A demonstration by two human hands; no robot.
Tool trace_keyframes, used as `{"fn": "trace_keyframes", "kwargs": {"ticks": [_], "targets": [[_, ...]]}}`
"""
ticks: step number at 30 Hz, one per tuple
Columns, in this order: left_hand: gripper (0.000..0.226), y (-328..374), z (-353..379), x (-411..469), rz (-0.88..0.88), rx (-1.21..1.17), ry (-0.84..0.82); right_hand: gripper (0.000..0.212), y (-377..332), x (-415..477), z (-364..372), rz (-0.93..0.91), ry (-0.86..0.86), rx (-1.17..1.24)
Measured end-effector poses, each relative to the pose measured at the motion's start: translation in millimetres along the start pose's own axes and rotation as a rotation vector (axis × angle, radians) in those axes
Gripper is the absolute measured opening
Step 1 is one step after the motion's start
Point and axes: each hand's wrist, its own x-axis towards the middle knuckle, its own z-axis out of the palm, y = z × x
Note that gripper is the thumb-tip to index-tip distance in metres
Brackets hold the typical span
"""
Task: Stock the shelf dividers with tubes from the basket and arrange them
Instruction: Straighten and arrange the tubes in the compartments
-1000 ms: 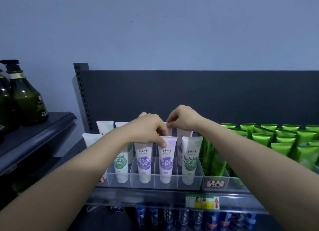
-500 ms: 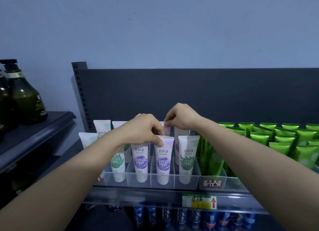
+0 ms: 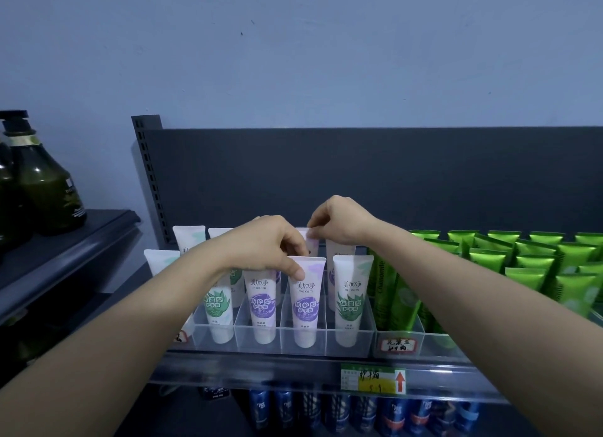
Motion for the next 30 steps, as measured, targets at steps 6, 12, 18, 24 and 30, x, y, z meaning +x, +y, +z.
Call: {"fn": "trace_keyframes", "kwargs": {"ticks": [6, 12, 18, 24, 30], "targets": [[0.020, 7, 2, 6, 0.024, -0.046, 0.075, 0.023, 4, -7, -17, -0.003, -0.050, -0.012], [0.017, 31, 17, 19, 0.066, 0.006, 0.129, 0.019, 19, -15, -36, 0.043, -0.144, -0.108], [0.006, 38, 24, 23, 0.055, 0.063, 0.122, 0.009, 27, -17, -32, 0.048, -0.103, -0.107], [0.006, 36, 23, 25, 0.060, 0.050, 0.120, 0.009, 27, -20, -34, 0.024, -0.099, -0.098], [0.004, 36, 21, 24, 0.051, 0.052, 0.104, 0.011, 27, -20, -31, 0.017, -0.092, -0.081]]}}
